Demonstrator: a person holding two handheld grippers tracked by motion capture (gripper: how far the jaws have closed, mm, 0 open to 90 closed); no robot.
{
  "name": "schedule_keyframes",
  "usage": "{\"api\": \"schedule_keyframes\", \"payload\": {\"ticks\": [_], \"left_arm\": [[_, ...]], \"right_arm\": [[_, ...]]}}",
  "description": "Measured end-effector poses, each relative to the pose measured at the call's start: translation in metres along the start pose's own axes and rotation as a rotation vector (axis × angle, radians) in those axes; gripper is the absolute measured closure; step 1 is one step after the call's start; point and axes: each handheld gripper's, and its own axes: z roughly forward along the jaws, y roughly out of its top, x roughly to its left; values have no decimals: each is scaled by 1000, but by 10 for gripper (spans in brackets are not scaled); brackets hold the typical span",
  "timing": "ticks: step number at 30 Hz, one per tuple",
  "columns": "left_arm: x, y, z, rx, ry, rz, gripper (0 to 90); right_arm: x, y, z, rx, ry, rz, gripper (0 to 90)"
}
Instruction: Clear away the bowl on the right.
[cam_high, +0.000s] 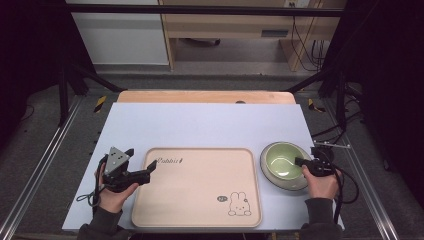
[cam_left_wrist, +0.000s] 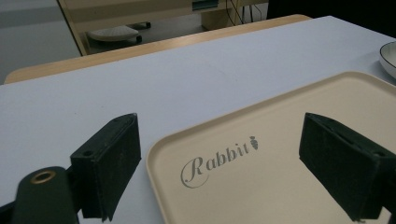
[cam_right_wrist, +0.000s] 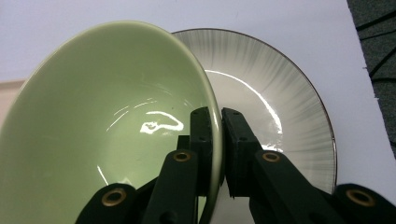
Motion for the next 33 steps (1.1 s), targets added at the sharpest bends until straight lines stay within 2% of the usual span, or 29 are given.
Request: {"api": "schedule_keyframes", "payload": {"ticks": [8,15,18,19,26,27,32,33], "left_arm": [[0,0,0,-2,-2,0,124],[-1,0,0,-2,-3,0,124],[-1,0,0,-2,-3,0,124],[-1,0,0,-2,-3,1,124],[-1,0,0,-2,-4,3,124],[-1,1,0,-2,-5,4,124],[-1,1,0,-1,-5,5,124],[-1,1,0,-1,-6,5,124]], "right_arm": [[6,1,-6,-8,23,-7,838],[12,2,-10,-13,46,-34,837],[15,3,-11,-17,65,-31,838],[17,3,-12,-23,85,-32,837],[25,4,-14,-21,98,-48,837],[27,4,-14,-26,104,-63,837],[33,4,-15,-20,122,-72,837],[35,3,-15,-20,122,-88,837]]}}
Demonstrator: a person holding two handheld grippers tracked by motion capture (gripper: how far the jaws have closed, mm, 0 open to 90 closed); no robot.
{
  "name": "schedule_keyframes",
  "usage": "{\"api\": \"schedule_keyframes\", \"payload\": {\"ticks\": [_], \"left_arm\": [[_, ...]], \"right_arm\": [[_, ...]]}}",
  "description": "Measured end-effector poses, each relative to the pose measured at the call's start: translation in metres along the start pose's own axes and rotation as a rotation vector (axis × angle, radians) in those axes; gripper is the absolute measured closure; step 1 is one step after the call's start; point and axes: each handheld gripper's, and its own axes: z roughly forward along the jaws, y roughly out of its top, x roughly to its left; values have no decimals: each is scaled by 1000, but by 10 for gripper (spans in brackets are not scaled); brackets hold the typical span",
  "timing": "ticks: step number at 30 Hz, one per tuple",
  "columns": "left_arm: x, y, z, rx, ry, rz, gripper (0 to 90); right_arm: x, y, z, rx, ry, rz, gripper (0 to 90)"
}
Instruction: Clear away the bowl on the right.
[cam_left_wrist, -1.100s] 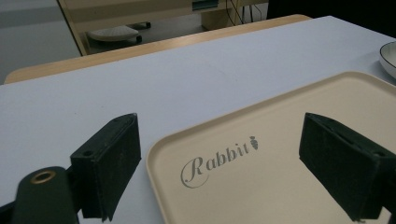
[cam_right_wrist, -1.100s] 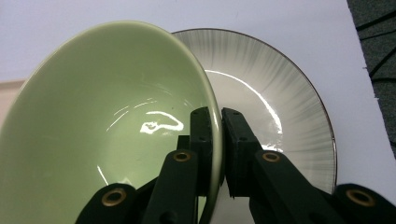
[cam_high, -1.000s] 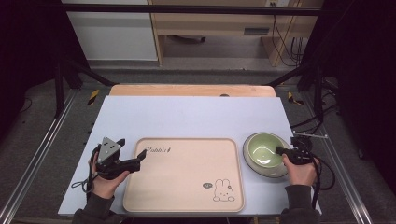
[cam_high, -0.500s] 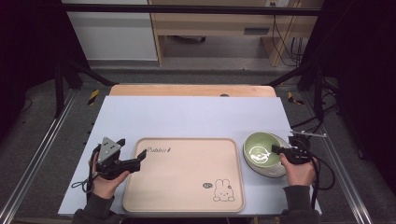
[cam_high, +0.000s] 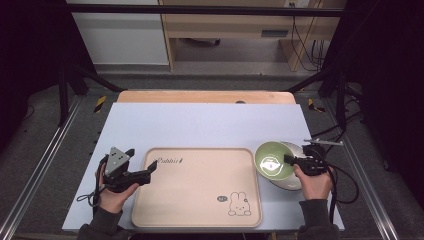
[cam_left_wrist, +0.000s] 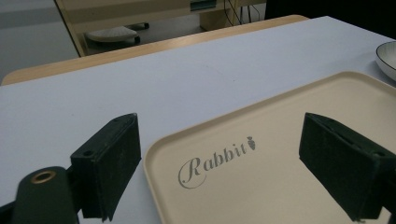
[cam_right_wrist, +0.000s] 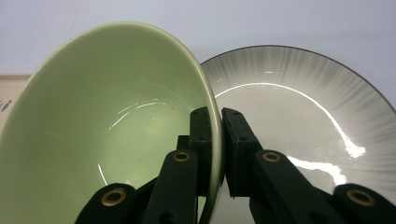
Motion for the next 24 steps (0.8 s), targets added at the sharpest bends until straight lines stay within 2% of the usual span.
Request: {"api": "schedule_keyframes", "payload": {"ticks": [5,8,24], "left_arm": [[0,0,0,0,0,-1,124],[0,0,0,-2,-1,-2,124],[1,0,-1,-2,0,-5,124]], "right_arm": [[5,0,1,7,10,-7,837],[11,1,1,10,32,-14,837],[35,0,6,33,100,-81,837]]}}
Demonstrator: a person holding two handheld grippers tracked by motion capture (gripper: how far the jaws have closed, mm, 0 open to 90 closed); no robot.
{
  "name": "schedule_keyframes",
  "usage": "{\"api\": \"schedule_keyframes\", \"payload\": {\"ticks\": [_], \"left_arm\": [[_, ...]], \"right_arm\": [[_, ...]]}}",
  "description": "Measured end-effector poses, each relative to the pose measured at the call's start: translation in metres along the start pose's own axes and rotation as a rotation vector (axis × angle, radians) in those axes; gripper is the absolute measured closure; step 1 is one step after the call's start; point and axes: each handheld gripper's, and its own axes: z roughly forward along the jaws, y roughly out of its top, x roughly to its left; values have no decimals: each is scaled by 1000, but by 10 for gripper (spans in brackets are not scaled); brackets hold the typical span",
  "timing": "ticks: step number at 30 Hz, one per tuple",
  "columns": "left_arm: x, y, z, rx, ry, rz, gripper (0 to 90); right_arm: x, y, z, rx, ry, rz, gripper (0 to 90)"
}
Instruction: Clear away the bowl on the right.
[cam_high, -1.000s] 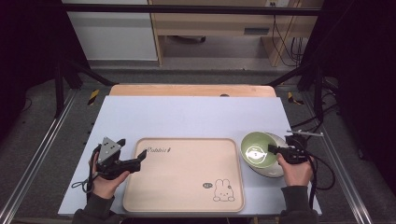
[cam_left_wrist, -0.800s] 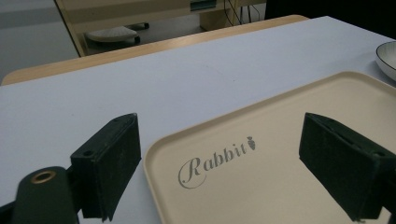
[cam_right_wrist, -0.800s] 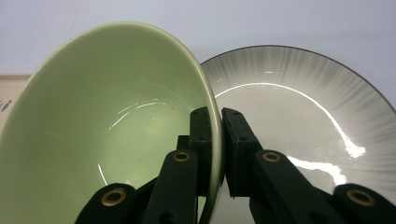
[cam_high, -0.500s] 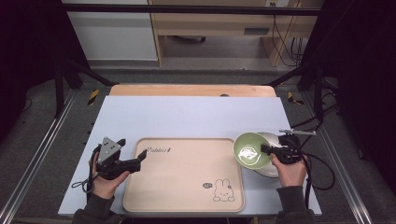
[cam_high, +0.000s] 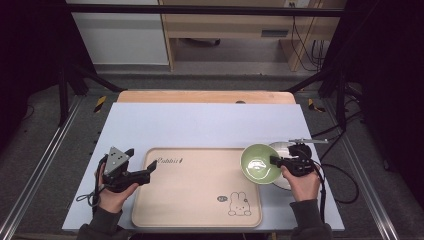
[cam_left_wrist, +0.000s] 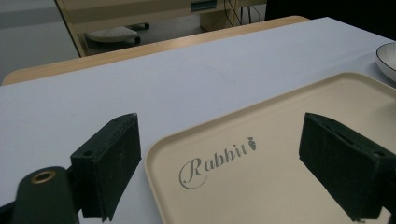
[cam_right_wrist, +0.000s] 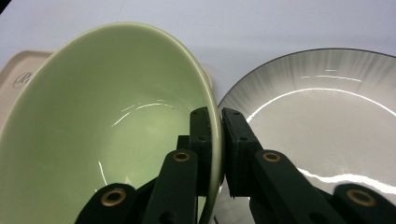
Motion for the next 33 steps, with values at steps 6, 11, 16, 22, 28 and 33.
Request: {"api": "schedule_keyframes", "payload": {"ticks": [6,11,16,22,28,33], "left_arm": [[0,0,0,0,0,0,124],[1,0,0,-2,3,-1,125],[2,1,-1,-5,1,-6,125],[1,1,-1,-2,-2,0,125],[3,1,-2,-8,-3,-12,125],[3,1,-2,-11,-5,-14,125]], "right_arm": [[11,0,3,8,34,-21,837],[21,1,6,15,57,-45,837],[30,3,10,23,70,-64,837],[38,7,11,26,79,-74,837],[57,14,19,27,104,-103,837],[73,20,28,31,125,-128,836]]}}
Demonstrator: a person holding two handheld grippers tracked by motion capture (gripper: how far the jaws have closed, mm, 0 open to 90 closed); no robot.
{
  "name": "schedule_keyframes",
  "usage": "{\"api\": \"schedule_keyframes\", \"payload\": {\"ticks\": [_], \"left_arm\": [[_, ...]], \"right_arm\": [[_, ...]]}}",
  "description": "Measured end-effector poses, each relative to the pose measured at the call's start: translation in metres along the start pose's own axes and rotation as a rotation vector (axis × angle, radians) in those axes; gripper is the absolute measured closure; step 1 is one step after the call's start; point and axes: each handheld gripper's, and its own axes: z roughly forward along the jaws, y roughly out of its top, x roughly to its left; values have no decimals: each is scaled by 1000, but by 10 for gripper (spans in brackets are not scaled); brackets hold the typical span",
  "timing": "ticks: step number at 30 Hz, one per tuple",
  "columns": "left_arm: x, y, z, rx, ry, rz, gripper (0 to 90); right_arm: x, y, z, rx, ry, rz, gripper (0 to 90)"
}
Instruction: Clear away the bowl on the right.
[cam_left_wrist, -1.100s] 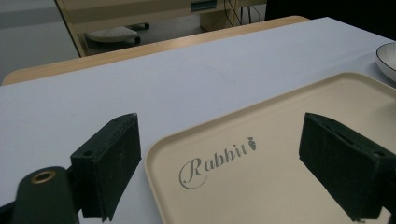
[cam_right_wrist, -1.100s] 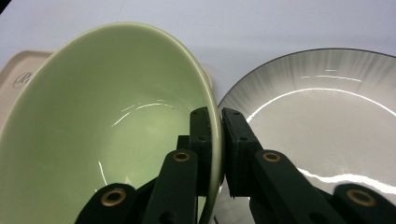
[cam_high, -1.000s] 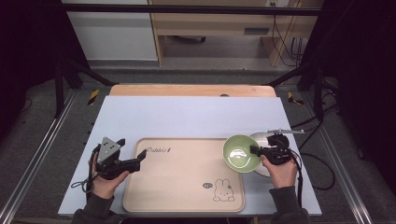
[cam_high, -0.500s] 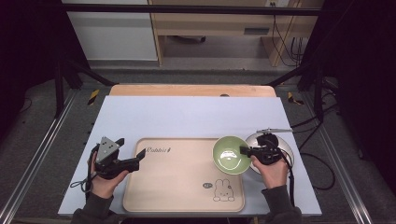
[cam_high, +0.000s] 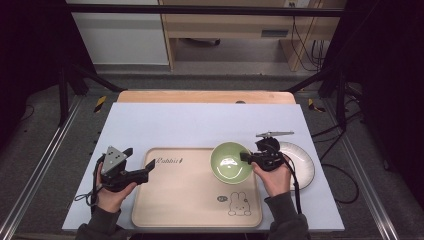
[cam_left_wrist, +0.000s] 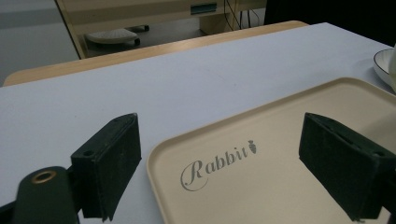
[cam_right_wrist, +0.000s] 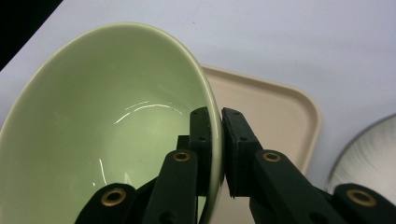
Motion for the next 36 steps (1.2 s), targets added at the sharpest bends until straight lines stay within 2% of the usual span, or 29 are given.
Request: {"api": "schedule_keyframes", "payload": {"ticks": [7,17,29,36], "left_arm": [[1,0,-1,-2,0,-3,126],[1,2,-3,-13,-2,-6,126],[1,2,-4,-13,-3,-4,126],[0,2,-4,-16,-3,-3,126]], "right_arm": [[16,12,13,1,24,-17,837],[29,20,33,16,42,-29,837],[37,24,52,34,27,-27,837],[37,24,62,48,20,-26,836]]}}
